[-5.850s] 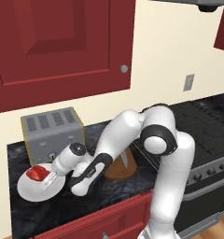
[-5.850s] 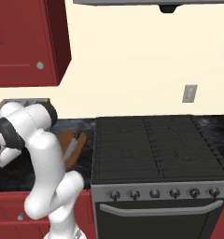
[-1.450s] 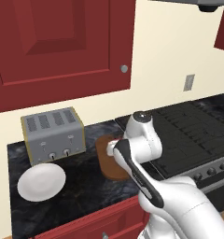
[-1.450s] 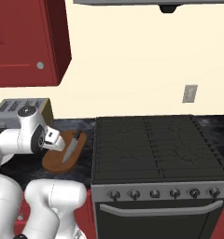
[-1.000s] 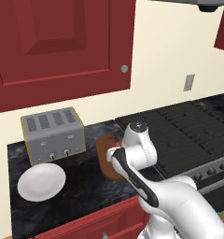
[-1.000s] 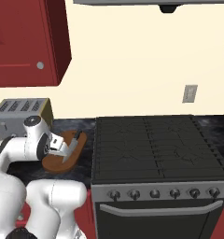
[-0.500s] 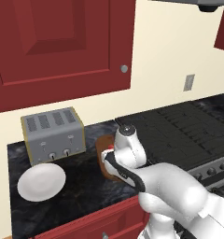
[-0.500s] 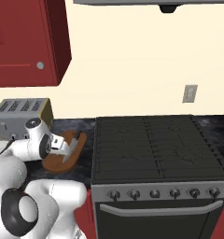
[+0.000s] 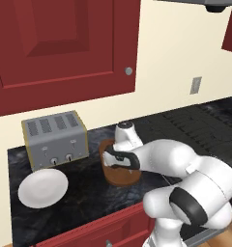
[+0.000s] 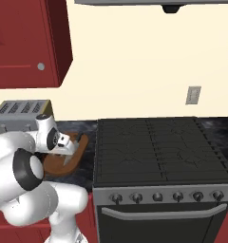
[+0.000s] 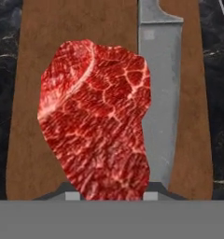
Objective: Pick up the knife from the drawer and place it on the cutting board. Then place the meat from the plate to the cutting board.
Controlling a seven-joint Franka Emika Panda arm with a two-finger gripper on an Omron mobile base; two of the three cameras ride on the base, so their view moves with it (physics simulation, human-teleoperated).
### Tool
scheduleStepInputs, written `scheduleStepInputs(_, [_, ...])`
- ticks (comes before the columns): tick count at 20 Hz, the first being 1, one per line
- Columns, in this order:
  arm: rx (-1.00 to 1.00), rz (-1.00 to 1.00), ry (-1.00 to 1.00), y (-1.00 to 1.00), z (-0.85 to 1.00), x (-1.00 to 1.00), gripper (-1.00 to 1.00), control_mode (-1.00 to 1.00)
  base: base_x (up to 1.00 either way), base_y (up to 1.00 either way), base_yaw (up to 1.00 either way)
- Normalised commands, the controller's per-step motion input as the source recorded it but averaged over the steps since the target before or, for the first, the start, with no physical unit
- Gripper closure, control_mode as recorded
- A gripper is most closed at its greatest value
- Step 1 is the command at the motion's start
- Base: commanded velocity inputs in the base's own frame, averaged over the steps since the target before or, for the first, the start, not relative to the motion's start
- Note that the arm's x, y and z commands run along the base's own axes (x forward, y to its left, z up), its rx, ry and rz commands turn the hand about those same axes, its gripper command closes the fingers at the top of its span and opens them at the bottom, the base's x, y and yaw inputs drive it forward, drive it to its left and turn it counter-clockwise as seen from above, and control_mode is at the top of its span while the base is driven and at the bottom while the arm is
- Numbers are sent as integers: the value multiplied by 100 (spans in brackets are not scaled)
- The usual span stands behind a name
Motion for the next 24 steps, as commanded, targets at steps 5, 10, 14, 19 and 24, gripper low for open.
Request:
scheduleStepInputs(5, [0, 0, 3, 0, -35, 0, 100, -100, 0, 0, 0])
scheduleStepInputs(10, [0, 0, 5, 1, -42, 1, -100, -100, 0, 0, 0])
scheduleStepInputs(14, [0, 0, 0, 0, -6, 1, -100, -100, 0, 0, 0])
scheduleStepInputs(19, [0, 0, 0, 0, 6, 0, -100, -100, 0, 0, 0])
scheduleStepInputs(24, [0, 0, 0, -1, 39, -5, -100, -100, 0, 0, 0])
